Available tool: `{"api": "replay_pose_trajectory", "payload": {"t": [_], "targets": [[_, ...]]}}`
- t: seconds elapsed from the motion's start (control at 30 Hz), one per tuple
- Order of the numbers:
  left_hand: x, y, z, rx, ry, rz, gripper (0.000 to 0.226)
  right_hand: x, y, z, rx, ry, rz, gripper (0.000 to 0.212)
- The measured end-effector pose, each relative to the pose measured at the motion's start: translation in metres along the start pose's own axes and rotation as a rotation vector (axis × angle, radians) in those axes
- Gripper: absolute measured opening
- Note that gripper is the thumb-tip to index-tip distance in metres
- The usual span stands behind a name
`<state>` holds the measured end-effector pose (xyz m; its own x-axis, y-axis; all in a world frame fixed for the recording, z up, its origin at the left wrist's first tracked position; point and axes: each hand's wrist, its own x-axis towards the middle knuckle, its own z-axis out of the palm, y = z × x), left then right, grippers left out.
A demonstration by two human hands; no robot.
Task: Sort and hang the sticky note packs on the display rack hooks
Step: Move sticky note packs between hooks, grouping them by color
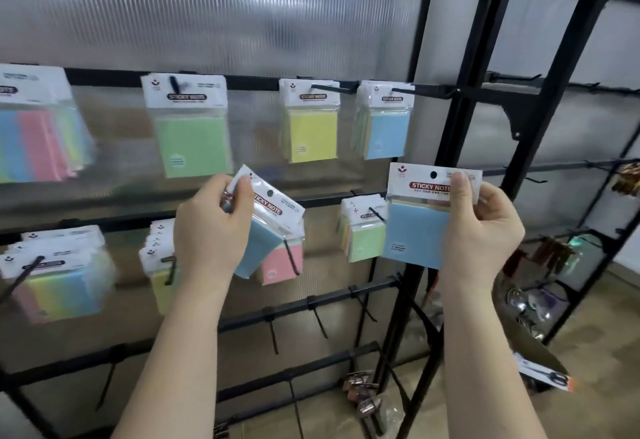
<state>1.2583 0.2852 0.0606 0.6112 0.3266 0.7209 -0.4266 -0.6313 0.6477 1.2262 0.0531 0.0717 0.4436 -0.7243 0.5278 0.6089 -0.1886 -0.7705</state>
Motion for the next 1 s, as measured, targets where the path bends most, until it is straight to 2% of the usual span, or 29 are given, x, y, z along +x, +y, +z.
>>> {"api": "replay_pose_trajectory", "payload": {"t": [0.1,0.3,0.4,0.67,0.83,1.0], "targets": [[-0.010,0.020,0.028,0.054,0.048,-0.054,0.038,0.038,0.008,-0.011,0.006,-0.117,0.010,0.023],[-0.025,0.052,0.075,0.278,0.042,-0.329,0.042,0.115,0.009,-0.025,0.043,-0.371,-0.041,0.023],[-0.039,0.060,0.089,0.342,0.058,-0.364,0.040,0.142,0.009,-0.024,0.099,-0.452,-0.057,0.022],[-0.045,0.076,0.097,0.388,0.063,-0.375,0.036,0.159,0.011,0.002,0.249,-0.556,0.000,0.027],[-0.036,0.080,0.096,0.397,0.048,-0.373,0.038,0.158,0.014,0.020,0.275,-0.520,0.116,0.020],[-0.028,0.075,0.098,0.341,0.058,-0.371,0.037,0.156,0.017,0.032,0.249,-0.499,0.152,0.022]]}}
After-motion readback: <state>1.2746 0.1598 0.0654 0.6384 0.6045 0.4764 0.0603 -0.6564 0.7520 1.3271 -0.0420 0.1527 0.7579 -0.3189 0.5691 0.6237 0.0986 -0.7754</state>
